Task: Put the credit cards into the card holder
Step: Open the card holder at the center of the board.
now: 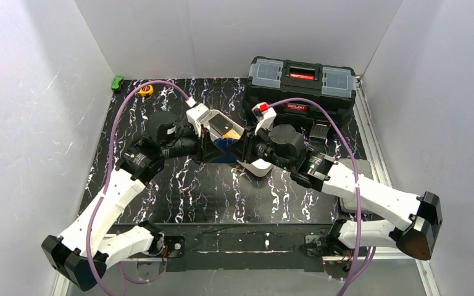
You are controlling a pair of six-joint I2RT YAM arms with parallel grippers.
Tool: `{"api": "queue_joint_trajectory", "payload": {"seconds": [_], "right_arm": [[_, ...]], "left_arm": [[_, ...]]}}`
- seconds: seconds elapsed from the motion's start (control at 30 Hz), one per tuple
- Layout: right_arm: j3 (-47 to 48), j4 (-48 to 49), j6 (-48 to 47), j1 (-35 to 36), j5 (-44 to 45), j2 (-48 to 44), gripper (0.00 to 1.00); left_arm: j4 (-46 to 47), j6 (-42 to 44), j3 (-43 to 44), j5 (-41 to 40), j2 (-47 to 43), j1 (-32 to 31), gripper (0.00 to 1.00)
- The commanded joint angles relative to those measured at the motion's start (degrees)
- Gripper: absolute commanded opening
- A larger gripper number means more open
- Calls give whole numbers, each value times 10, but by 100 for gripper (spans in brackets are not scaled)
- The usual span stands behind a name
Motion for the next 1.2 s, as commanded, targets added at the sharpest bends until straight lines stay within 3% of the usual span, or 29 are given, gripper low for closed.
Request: {"api": "queue_joint_trajectory", "payload": {"seconds": [0.0,0.27,0.4,0.57,0.8,0.87,0.93,1.0,1.07,1.17], "right_arm": [[31,66,-1,0,14,23,21],[2,62,2,0,6,-11,1],[-14,59,7,-1,-22,-37,1],[-18,39,3,-8,-45,-81,1],[-20,33,13,-12,-11,-126,2],[-19,33,20,-11,-9,-130,8],[-17,34,24,-11,-13,-130,32],[-11,24,22,-11,-13,-129,46],[-5,14,15,-12,-11,-128,55],[7,-8,-2,-12,-16,-131,58]], "left_arm": [[33,-13,21,167,-10,-35,0],[25,9,27,163,-10,-35,0],[10,46,33,150,-10,-35,0],[-33,156,47,132,-9,-35,0],[-81,223,47,132,-11,-35,0],[-87,232,51,134,-10,-35,0],[-93,240,56,135,-10,-35,0],[-104,253,61,142,-10,-35,0],[-118,267,70,155,-9,-35,0],[-146,292,94,178,-10,-35,0]]}}
